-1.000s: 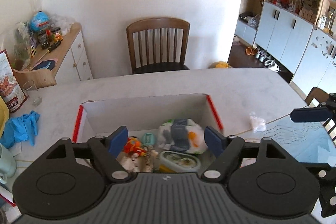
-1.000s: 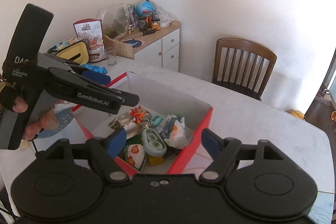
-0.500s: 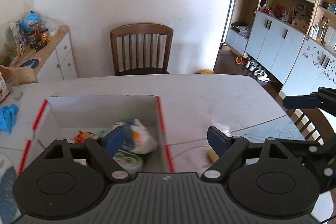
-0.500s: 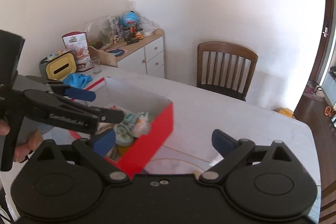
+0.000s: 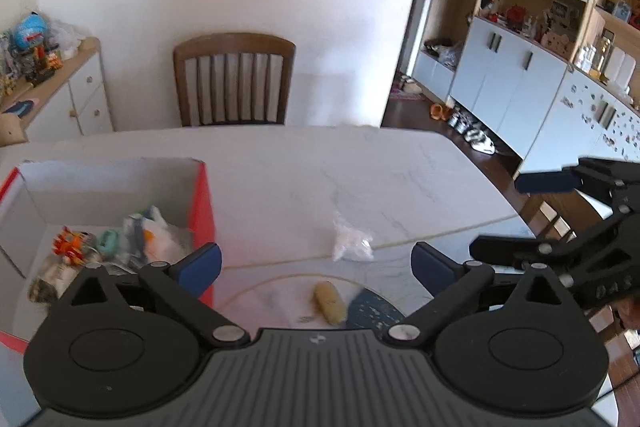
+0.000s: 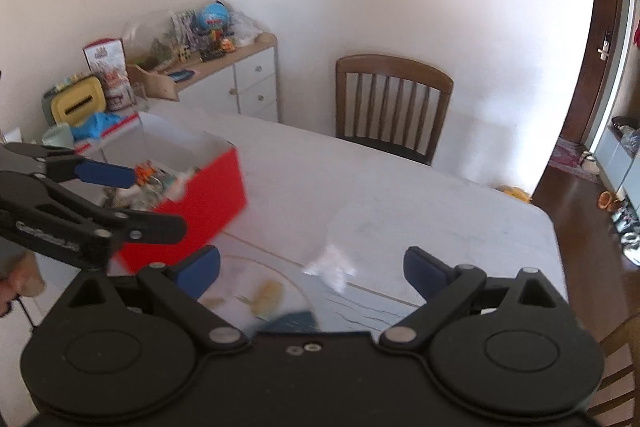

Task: Organize objects
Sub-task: 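Move the left tool to the yellow roll while the right tool approaches the small white plastic bag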

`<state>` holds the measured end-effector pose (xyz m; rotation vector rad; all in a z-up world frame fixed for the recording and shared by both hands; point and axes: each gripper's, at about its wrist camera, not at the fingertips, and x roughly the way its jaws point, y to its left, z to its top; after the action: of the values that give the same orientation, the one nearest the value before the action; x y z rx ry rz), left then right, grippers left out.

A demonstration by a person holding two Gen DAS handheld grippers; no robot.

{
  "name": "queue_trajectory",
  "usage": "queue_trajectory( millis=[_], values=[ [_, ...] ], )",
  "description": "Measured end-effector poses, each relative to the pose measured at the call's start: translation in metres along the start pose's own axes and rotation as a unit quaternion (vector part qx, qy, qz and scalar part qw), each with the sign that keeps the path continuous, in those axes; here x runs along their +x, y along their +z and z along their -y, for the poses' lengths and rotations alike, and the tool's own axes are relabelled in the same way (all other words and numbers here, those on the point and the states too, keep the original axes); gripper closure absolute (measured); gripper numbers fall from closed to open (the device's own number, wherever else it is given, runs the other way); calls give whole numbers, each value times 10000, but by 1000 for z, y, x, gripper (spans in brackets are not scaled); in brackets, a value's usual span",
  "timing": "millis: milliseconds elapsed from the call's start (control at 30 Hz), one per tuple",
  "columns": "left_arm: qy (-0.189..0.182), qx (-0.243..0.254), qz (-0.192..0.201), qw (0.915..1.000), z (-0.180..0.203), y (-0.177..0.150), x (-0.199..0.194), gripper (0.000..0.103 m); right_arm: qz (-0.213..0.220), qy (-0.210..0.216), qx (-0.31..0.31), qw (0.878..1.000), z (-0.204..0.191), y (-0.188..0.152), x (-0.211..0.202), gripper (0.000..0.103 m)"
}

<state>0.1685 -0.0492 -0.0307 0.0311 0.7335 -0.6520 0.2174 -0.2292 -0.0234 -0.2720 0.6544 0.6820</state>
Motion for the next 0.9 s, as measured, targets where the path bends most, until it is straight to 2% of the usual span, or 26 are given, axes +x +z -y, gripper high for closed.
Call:
queue_trajectory(
  millis=[167, 400, 733, 900],
  values=[
    [-46, 30, -234, 9997, 13, -19, 24, 1, -137, -102, -104, 9998, 25, -14, 15, 5],
    [124, -76, -573, 9982, 22, -49, 63, 1, -404, -36, 14, 9992, 49, -25, 49, 5],
    [617, -192, -496, 9967, 23, -66, 104, 1, -624, 316, -36, 9975, 50, -32, 114, 7],
    [866, -64, -407, 9954, 30, -68, 117, 1, -756, 463, -67, 9960, 49, -35, 144, 8]
  ],
)
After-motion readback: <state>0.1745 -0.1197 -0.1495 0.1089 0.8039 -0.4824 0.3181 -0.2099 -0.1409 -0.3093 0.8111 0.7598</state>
